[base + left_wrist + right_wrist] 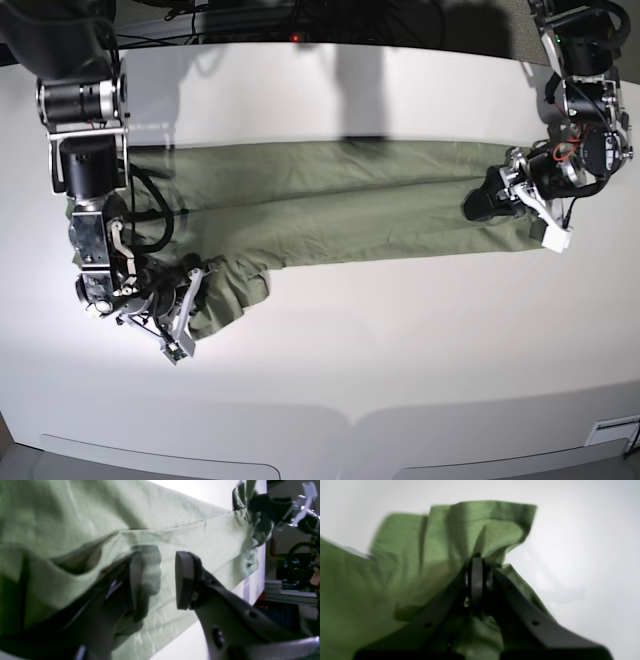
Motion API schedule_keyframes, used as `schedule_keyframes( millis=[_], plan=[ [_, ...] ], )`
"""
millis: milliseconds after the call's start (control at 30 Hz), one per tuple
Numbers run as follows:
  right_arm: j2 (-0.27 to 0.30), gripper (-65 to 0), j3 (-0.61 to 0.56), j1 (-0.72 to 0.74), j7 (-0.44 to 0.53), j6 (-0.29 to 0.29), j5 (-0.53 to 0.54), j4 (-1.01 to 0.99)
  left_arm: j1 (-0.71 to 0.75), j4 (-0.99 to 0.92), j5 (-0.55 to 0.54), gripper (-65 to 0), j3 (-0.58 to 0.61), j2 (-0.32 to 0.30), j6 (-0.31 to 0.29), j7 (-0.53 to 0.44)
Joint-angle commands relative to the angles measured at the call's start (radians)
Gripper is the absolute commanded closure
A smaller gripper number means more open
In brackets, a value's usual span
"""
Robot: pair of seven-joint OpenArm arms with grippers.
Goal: Fold the T-shirt properly
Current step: 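Open the right gripper and move it to the strip's end, then grasp the strip end with the right gripper and straighten it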
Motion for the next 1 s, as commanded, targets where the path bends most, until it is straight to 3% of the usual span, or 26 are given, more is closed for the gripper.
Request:
schedule_keyframes(
  millis=[0, 167, 333, 467, 733, 967],
  plan=[
    [0.02, 0.0, 0.004, -0.003, 0.01, 0.005, 0.028, 0.06, -0.014, 0.008, 0.003, -22.3, 0.0, -0.012, 0.005, 0.013],
    [0.065, 0.0, 0.004, -0.16, -0.036, 0.005, 0.082, 0.313, -0.014, 0.008, 0.003, -22.3, 0.0, -0.012, 0.005, 0.013],
    [0.145, 0.0, 0.005, -0.322, -0.092, 0.005, 0.137, 0.571, -0.014, 0.008, 0.003, -22.3, 0.0, -0.012, 0.005, 0.013],
    [0.188, 0.0, 0.032, -0.439, -0.155, 0.005, 0.177, 0.75, -0.014, 0.038, -0.074, -22.3, 0.0, -0.012, 0.005, 0.014],
    [0.194, 0.0, 0.197, -0.676, -0.183, 0.005, 0.189, 1.004, -0.011, 0.266, -0.082, -22.3, 0.0, -0.012, 0.005, 0.033],
    [0.205, 0.0, 0.297, -0.875, -0.191, 0.005, 0.193, 1.113, -0.011, 0.369, -0.083, -22.3, 0.0, -0.012, 0.005, 0.044]
  ],
)
